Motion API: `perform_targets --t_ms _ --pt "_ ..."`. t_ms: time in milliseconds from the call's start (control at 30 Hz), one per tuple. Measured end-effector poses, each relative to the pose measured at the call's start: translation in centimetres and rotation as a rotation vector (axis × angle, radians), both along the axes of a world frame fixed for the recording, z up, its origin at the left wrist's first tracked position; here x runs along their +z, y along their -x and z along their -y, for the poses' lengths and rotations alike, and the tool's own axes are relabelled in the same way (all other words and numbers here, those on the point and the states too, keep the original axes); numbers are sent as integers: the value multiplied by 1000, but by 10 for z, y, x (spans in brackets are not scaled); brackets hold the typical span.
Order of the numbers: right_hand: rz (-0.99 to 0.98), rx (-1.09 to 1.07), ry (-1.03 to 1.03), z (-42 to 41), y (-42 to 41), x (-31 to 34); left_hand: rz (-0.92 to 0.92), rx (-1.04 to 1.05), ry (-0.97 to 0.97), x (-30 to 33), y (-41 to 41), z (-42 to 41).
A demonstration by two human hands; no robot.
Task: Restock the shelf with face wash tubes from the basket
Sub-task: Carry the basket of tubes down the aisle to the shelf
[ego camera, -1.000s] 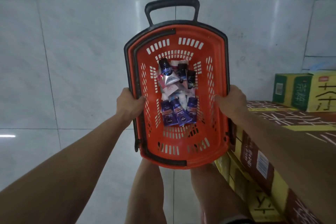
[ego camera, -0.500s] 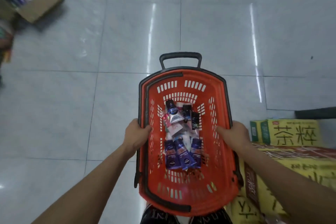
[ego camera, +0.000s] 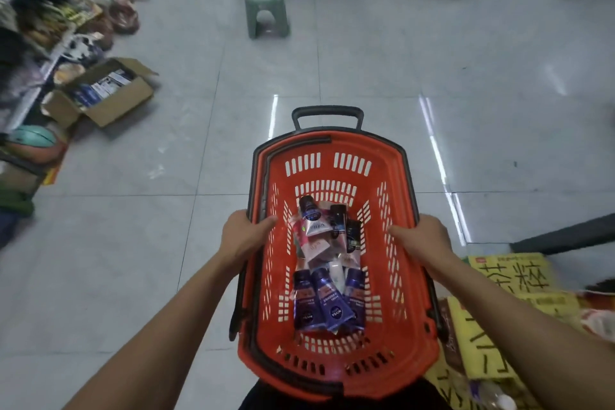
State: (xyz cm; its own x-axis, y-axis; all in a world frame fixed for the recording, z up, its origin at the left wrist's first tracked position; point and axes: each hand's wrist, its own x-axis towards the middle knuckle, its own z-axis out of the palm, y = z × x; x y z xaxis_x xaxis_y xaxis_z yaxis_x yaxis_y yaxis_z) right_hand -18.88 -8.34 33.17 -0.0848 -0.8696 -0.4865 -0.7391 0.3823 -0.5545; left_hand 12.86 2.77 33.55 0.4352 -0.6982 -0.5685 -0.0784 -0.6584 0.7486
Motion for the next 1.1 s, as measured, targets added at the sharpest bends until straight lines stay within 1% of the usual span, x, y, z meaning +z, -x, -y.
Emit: perform_targets --t_ms 167,333,600,800,1100 --pt "-46 44 47 -19 -11 5 88 -36 21 -3 -19 -18" --pt "-102 57 75 -23 -25 6 86 -22 58 -5 -28 -23" --pt "-144 48 73 4 -29 -4 87 -8 58 -8 -32 11" --pt "-114 34 54 66 -29 -14 144 -16 19 -15 -34 78" --pt "-78 103 63 229 -23 -7 192 3 10 -7 -23 218"
